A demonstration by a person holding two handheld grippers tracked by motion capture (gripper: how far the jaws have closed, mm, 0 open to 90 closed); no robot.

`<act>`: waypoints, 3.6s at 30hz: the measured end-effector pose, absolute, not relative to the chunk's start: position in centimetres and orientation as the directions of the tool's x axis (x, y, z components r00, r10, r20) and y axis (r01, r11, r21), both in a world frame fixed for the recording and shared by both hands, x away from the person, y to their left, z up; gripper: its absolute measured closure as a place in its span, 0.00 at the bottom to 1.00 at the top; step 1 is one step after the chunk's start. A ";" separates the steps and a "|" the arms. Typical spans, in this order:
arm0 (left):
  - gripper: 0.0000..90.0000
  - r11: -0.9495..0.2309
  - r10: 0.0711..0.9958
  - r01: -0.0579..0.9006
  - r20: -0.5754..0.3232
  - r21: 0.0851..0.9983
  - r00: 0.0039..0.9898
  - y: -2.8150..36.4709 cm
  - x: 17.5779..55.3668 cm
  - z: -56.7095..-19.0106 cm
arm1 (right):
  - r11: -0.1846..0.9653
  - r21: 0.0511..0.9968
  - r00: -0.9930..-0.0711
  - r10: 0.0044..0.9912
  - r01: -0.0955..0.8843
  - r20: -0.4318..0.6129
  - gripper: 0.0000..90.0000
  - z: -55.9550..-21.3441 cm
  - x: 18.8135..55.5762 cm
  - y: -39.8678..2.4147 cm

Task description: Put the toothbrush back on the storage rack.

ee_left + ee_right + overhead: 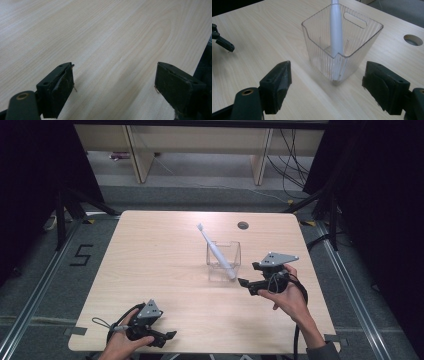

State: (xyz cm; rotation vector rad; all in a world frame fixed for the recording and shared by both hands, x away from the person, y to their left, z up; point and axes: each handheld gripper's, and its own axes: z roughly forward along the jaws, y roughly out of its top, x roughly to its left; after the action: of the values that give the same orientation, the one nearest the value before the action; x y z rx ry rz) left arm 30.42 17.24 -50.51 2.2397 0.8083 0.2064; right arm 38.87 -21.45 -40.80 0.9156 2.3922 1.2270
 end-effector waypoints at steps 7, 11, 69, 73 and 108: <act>0.17 -0.532 0.608 0.491 -0.093 0.690 0.788 17.2 30.4 -50.5 | 0.431 0.805 -0.744 0.667 0.406 0.018 0.25 -41.3 38.2 -21.9; 0.17 -0.532 0.608 0.490 -0.091 0.690 0.789 17.2 30.4 -50.5 | 0.430 0.804 -0.747 0.664 0.411 0.026 0.25 -41.5 37.9 -22.1; 0.17 -0.532 0.611 0.490 -0.089 0.691 0.787 17.3 30.4 -50.5 | 0.411 0.782 -0.730 0.678 0.469 0.082 0.22 -46.4 32.6 -25.6; 0.17 -0.530 0.611 0.491 -0.091 0.691 0.787 17.3 30.4 -50.5 | 0.389 0.775 -0.716 0.689 0.498 0.114 0.21 -46.5 32.0 -25.6; 0.17 -0.528 0.609 0.492 -0.094 0.692 0.787 17.2 30.4 -50.5 | 0.436 0.744 -0.711 0.700 0.507 0.073 0.18 -48.6 29.2 -27.4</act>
State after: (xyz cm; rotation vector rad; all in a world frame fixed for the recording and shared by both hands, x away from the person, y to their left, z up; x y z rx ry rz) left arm 30.43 17.22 -50.52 2.2351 0.8118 0.2052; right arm 29.20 -27.37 -48.58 1.0488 2.4446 1.1384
